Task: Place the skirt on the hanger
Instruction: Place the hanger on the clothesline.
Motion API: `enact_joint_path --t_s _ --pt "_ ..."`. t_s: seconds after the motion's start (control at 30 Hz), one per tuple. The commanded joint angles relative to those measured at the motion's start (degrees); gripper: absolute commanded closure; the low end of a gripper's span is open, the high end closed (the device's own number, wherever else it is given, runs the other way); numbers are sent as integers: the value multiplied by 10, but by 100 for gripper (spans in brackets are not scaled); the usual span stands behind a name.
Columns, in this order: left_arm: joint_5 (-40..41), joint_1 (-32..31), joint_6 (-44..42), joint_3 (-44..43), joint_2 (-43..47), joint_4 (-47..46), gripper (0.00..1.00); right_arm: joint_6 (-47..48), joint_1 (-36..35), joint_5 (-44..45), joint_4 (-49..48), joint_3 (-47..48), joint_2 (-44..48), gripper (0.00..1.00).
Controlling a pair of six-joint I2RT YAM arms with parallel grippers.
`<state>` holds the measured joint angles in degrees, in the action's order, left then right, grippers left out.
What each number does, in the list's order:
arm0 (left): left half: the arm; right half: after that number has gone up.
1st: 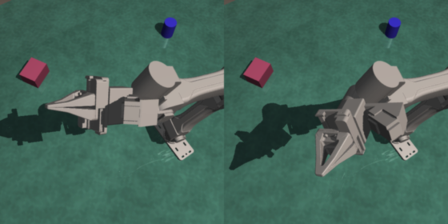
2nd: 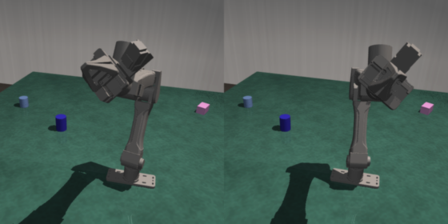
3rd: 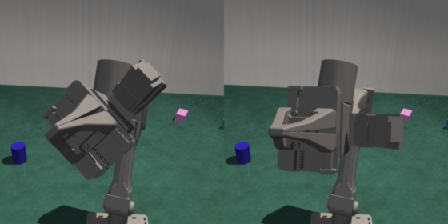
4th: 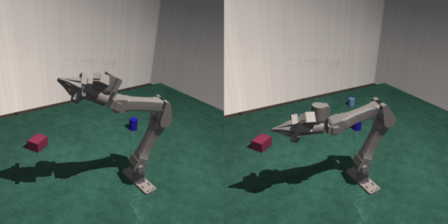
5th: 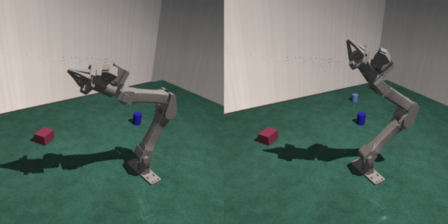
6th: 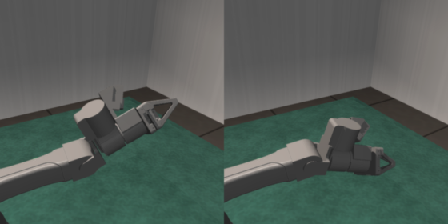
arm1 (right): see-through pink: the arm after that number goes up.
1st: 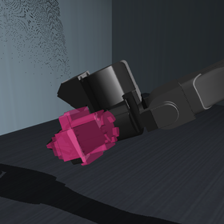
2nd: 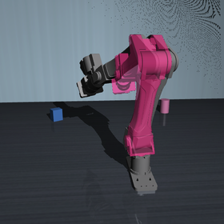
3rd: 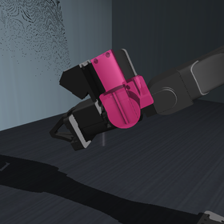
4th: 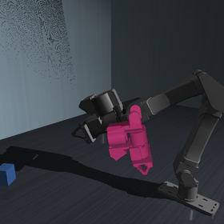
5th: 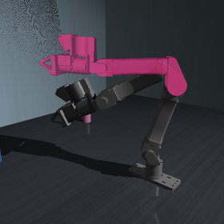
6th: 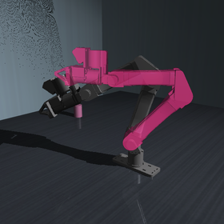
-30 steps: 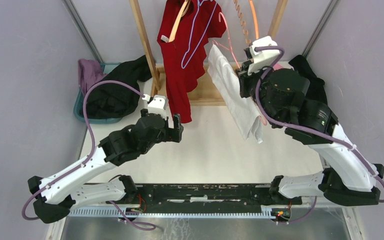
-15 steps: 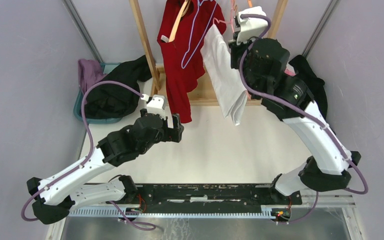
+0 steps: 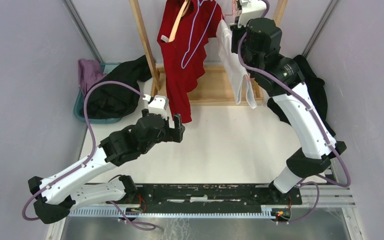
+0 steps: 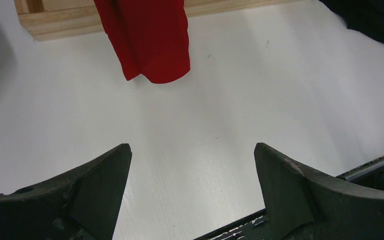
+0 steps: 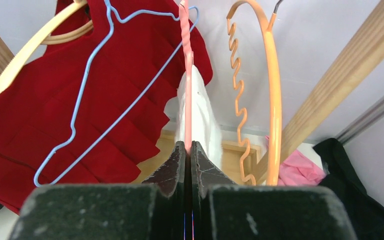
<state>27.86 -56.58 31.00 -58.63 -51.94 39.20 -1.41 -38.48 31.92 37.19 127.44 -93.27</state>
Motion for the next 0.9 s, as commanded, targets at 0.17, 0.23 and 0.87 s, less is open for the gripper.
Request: enact_joint_path --t_s 0.17,0.23,0.87 --pt "-11 8 7 0 -9 -32 1 -38 57 -88 -36 92 -41 99" --pt "-13 9 4 -1 -11 -33 1 -47 68 -102 -38 94 -46 99" --pt "-27 23 -8 -7 -26 -38 1 -99 126 -200 -53 130 -107 99"
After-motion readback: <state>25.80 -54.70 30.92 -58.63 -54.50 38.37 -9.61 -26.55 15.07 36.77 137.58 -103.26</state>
